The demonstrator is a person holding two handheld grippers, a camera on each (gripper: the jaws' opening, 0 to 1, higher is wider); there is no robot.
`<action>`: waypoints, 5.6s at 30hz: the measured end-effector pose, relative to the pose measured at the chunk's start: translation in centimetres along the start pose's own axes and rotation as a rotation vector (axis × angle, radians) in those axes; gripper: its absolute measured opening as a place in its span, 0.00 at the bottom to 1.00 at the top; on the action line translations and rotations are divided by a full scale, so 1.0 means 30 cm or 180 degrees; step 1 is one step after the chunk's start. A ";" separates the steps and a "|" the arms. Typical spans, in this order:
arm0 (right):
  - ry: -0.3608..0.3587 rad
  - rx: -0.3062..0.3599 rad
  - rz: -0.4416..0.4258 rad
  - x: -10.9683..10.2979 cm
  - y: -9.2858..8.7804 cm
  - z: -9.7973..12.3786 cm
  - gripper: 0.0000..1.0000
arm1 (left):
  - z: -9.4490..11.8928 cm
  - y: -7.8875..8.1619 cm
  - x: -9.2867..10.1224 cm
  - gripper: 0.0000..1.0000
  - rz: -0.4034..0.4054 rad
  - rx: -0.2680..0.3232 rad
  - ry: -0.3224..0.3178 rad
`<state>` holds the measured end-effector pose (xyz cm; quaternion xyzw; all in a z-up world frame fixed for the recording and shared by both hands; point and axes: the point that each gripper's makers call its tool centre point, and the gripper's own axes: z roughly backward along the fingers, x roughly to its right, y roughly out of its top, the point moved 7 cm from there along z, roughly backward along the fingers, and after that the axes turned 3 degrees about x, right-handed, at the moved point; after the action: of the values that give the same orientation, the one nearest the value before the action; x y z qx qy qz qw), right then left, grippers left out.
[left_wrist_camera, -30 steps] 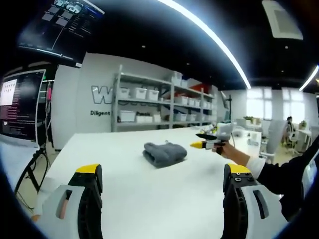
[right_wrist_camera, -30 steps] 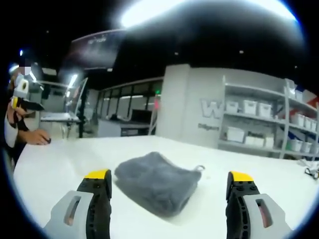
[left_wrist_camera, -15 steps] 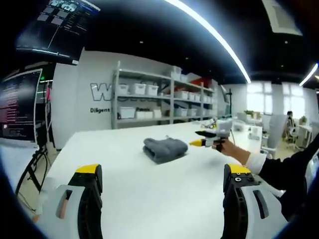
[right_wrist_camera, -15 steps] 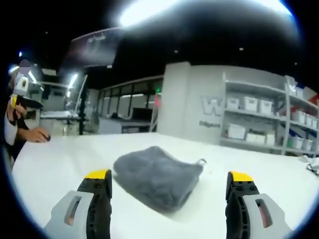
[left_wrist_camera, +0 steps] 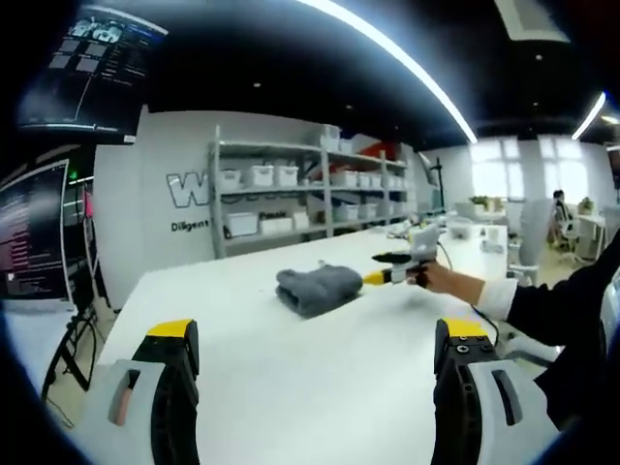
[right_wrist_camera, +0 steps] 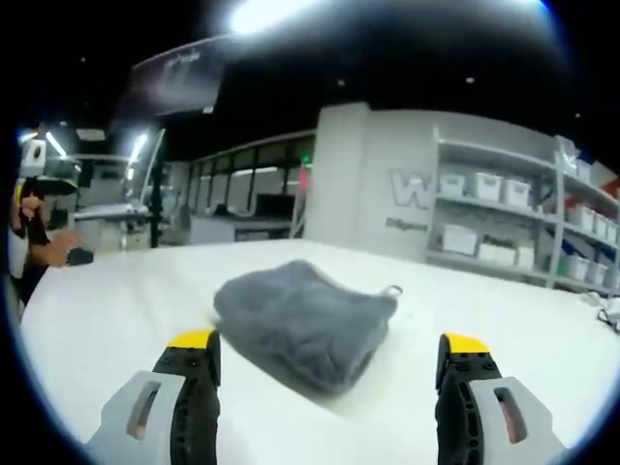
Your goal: Open the folded towel by lifting each exposed corner and separating the folded layers until the towel lies flat within the target outline without major curled edges
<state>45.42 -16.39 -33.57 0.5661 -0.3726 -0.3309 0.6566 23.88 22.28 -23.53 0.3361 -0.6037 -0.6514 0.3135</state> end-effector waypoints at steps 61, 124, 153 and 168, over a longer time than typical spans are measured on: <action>-0.0026 -0.0431 0.0085 0.008 -0.084 -0.143 0.61 | -0.036 -0.032 0.027 1.00 0.0158 0.0162 -0.0458; 0.0581 -0.0255 0.0386 -0.116 -0.080 -0.106 0.00 | -0.054 -0.118 -0.062 0.97 0.0089 -0.0081 -0.0123; 0.1057 -0.0160 0.0365 -0.234 -0.066 -0.078 0.00 | -0.071 -0.140 -0.071 0.96 0.0117 -0.0175 -0.0167; 0.1246 -0.0111 0.0407 -0.259 -0.061 -0.073 0.00 | -0.076 -0.142 -0.079 0.96 0.0117 -0.0188 -0.0168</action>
<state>43.38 -8.89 -36.44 0.5834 -0.2673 -0.1786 0.7458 27.10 23.23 -27.75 0.2984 -0.5983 -0.6717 0.3192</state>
